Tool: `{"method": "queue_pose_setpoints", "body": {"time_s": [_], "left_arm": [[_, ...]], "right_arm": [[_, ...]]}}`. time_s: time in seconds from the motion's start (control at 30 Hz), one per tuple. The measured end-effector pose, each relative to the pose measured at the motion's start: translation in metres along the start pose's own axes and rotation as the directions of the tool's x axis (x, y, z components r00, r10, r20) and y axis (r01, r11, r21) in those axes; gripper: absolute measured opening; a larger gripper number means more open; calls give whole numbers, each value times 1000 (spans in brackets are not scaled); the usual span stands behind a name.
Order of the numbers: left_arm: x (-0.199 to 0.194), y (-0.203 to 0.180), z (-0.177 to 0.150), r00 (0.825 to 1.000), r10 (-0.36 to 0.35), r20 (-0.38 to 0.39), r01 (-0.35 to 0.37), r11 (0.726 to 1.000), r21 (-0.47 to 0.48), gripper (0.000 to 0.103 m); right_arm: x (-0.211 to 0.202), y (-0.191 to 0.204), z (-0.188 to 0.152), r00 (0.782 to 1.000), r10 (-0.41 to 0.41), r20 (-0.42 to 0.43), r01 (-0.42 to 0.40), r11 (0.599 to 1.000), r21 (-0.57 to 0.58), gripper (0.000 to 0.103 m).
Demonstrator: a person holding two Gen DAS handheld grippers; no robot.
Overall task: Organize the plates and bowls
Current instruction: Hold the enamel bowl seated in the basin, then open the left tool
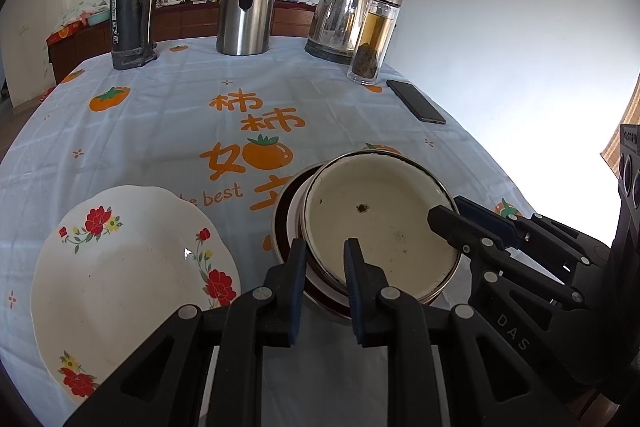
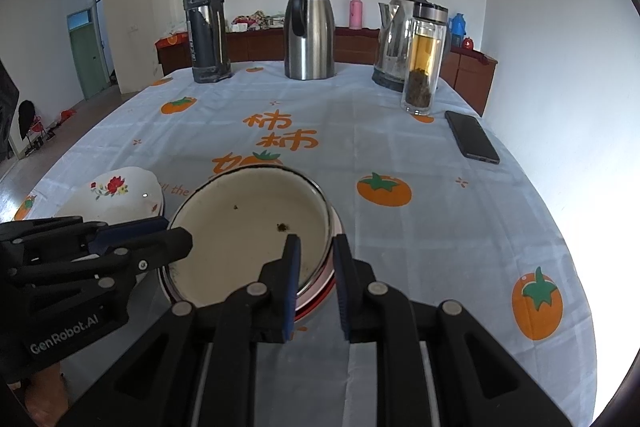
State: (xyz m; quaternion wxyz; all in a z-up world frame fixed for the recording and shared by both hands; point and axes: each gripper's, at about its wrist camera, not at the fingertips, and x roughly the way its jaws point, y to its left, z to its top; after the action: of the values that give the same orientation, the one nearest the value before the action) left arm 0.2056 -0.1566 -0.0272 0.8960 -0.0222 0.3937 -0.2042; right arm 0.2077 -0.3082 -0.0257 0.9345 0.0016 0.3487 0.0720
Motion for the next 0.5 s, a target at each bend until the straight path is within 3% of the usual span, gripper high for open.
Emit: {"method": "queue_pose_setpoints", "body": {"time_s": [0.5], "left_arm": [[0, -1, -1, 1000, -5, 0, 5, 1000, 2, 21]], "right_arm": [[0, -1, 0, 1000, -2, 0, 2, 1000, -1, 18]]}}
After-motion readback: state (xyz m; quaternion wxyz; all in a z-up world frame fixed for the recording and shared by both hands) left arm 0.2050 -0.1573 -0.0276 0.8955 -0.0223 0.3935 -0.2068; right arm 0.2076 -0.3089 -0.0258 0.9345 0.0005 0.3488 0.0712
